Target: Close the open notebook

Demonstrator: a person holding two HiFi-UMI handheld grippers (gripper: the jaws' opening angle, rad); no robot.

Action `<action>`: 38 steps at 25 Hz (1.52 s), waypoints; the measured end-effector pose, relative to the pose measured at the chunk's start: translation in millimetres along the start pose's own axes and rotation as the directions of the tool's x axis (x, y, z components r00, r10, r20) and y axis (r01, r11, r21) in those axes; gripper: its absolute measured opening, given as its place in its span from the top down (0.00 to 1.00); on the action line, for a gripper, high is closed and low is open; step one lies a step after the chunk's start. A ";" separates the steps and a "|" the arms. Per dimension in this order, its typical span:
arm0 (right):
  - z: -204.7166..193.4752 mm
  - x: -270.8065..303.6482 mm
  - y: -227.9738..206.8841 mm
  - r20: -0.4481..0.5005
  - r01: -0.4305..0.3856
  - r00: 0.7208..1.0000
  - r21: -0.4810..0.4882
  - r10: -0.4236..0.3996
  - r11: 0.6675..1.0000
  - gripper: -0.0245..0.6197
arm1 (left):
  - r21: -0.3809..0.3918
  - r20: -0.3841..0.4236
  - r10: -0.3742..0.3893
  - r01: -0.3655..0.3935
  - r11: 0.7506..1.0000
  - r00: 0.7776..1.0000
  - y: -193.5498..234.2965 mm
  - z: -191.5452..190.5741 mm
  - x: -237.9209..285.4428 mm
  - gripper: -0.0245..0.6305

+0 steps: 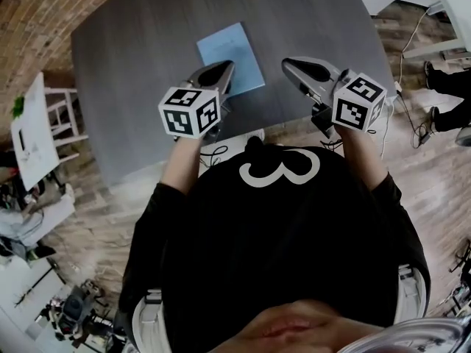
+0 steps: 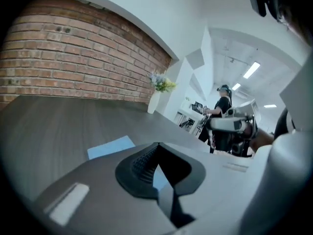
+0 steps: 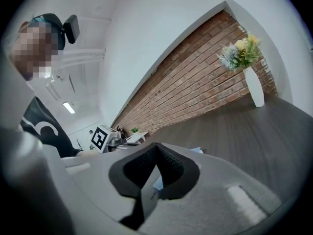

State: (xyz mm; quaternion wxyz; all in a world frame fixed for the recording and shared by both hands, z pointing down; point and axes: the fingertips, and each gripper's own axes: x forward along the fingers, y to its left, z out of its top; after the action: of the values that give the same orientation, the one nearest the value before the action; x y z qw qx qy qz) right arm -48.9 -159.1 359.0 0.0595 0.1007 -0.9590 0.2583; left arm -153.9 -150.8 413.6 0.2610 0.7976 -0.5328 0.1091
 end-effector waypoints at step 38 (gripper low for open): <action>19.5 -18.5 63.2 -0.027 -0.195 0.981 -0.244 0.194 0.950 0.96 | 0.036 0.328 0.000 -0.013 0.999 0.945 -99.3 56.8 -75.5 0.94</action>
State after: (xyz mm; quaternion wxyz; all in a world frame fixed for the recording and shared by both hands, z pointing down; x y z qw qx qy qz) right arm -46.3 -112.5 308.6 0.0470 -0.0026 -0.9887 0.1426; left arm -100.6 -91.8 301.9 0.1535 0.8075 -0.5693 -0.0143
